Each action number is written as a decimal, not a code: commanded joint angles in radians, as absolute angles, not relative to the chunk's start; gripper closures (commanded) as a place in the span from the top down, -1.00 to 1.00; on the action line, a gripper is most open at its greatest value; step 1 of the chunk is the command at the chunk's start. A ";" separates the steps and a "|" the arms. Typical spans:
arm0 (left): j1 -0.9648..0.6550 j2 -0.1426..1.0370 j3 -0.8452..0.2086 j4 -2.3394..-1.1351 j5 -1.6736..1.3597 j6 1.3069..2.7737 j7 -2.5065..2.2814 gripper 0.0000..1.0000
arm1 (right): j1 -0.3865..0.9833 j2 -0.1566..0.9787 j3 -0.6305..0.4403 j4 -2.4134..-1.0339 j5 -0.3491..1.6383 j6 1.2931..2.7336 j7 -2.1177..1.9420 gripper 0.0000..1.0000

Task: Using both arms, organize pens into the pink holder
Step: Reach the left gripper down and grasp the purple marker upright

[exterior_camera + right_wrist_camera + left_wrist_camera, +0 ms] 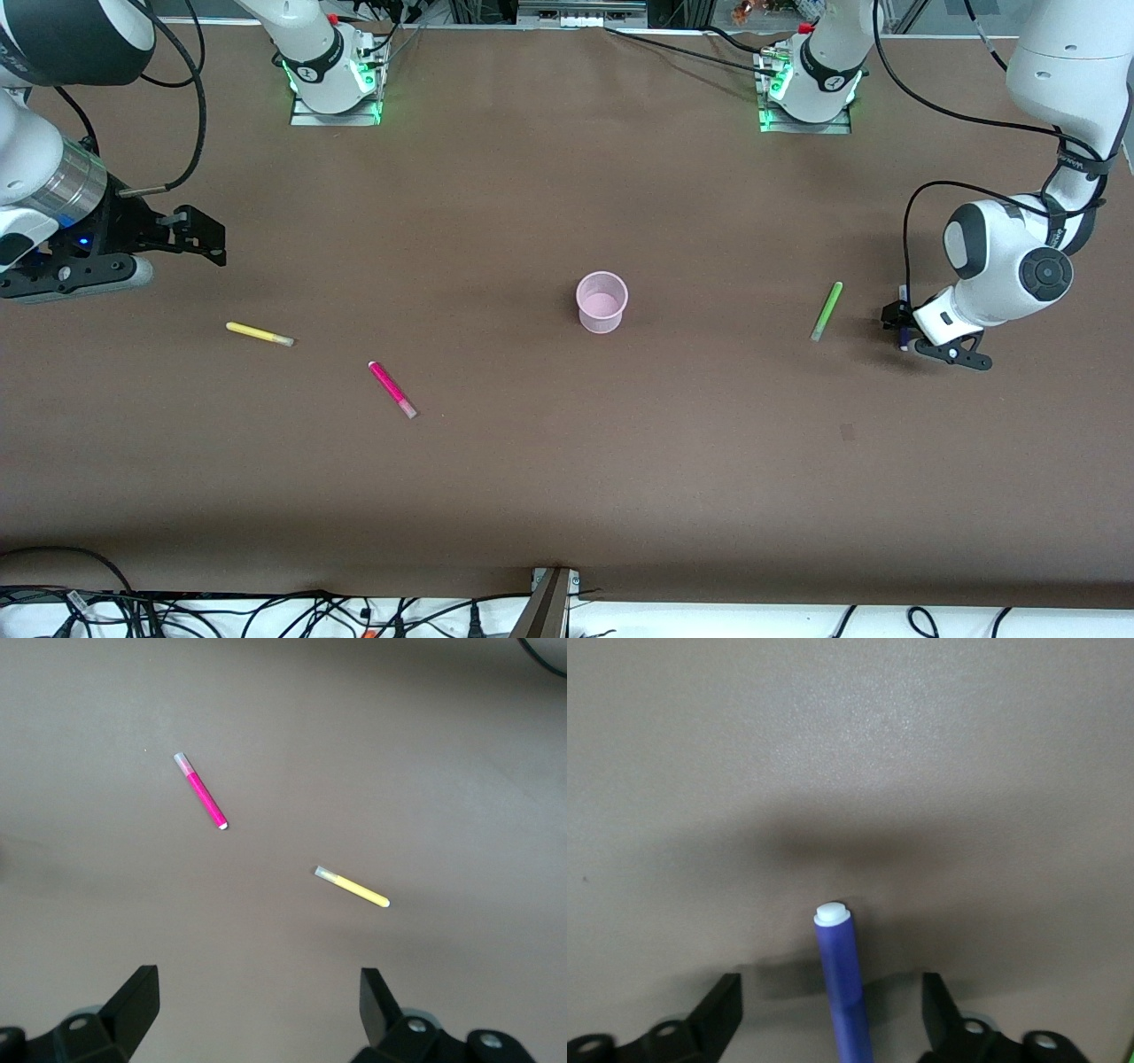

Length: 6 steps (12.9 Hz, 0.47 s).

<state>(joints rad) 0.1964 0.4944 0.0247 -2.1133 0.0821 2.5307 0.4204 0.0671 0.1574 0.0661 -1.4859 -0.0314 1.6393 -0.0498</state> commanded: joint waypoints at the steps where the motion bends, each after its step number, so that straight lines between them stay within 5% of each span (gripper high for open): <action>1: 0.209 0.495 0.012 -2.102 0.084 2.525 0.433 -0.74 | 0.063 0.152 0.075 -1.473 -0.040 1.620 -0.058 1.00; 2: 0.204 0.495 0.012 -2.100 0.084 2.520 0.433 -1.00 | 0.063 0.152 0.075 -1.473 -0.040 1.620 -0.058 1.00; 6: 0.195 0.491 0.006 -2.094 0.084 2.501 0.420 -1.00 | 0.063 0.152 0.075 -1.473 -0.040 1.620 -0.058 1.00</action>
<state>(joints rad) 0.1961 0.4928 0.0113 -2.1093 0.0819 2.5275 0.4196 0.0672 0.1574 0.0662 -1.4859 -0.0314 1.6393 -0.0499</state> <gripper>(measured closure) 0.819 0.000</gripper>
